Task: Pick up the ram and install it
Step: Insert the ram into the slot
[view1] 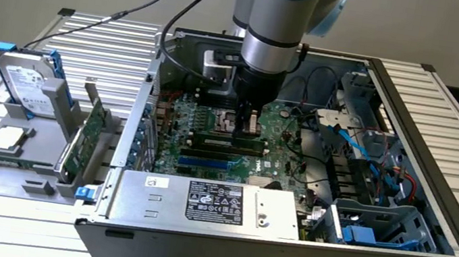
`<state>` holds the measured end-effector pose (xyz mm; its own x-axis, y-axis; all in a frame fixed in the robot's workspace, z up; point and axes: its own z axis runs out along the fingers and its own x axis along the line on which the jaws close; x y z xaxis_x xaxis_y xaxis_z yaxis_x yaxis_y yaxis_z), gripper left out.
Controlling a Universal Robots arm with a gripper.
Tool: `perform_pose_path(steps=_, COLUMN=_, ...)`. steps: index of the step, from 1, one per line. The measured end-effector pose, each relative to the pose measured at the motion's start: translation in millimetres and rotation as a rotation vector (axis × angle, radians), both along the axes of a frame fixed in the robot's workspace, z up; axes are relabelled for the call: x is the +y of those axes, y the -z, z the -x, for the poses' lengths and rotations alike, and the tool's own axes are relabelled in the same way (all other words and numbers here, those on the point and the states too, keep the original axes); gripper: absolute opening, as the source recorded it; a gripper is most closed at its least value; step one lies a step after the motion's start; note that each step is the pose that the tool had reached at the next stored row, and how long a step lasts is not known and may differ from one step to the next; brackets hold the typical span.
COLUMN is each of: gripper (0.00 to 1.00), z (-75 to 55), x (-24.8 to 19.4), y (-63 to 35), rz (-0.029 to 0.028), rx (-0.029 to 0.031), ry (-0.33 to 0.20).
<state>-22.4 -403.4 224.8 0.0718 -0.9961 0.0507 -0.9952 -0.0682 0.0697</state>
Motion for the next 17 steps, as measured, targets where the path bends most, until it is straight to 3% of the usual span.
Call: perform_pose_path(steps=17, gripper=0.13, z=0.0, x=1.7, y=2.1, rz=0.0003, rx=0.0, ry=0.0)
